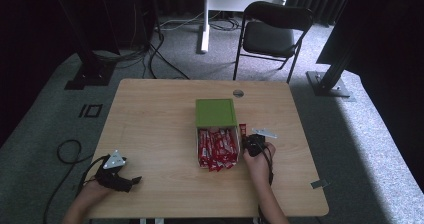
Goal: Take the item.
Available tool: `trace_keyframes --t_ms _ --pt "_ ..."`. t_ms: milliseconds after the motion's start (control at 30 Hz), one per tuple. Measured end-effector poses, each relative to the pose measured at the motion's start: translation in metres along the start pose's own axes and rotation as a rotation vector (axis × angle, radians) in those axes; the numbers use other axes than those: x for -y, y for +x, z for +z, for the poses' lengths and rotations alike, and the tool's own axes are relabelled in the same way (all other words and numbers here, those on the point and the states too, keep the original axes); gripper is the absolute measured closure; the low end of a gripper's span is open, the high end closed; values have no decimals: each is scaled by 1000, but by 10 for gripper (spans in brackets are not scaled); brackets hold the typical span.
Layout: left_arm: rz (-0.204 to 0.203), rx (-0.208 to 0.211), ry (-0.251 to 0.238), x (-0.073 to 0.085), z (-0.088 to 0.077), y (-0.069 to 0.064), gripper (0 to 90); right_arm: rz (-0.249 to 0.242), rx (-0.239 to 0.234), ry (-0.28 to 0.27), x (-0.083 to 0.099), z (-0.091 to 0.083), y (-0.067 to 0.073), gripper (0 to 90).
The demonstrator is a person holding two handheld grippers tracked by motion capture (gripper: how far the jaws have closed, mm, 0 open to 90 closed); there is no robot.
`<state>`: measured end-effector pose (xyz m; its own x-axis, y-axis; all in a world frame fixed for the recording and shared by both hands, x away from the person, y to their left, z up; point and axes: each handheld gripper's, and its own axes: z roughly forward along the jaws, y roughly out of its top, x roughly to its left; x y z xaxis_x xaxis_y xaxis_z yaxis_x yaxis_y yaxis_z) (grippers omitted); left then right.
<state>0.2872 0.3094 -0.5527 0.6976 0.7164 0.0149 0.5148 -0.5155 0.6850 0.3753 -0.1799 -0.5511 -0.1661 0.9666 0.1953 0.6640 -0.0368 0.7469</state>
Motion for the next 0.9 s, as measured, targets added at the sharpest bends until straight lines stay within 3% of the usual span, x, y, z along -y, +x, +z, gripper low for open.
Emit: trace_keyframes --t_ms 133,367,633,767,900 --pt "0 0 0 0 0 0 16 2 -5 11 1 0 0 783" --pt "-1 0 0 0 0 0 15 -10 -23 -26 -3 -9 -3 583" --pt "0 0 0 0 0 0 16 -74 -82 -83 -9 -30 -14 427" --pt "0 0 0 0 0 0 16 -135 -108 -121 -9 -39 -20 332" --pt "0 0 1 0 0 0 16 -180 -120 -110 -8 -50 -26 276"
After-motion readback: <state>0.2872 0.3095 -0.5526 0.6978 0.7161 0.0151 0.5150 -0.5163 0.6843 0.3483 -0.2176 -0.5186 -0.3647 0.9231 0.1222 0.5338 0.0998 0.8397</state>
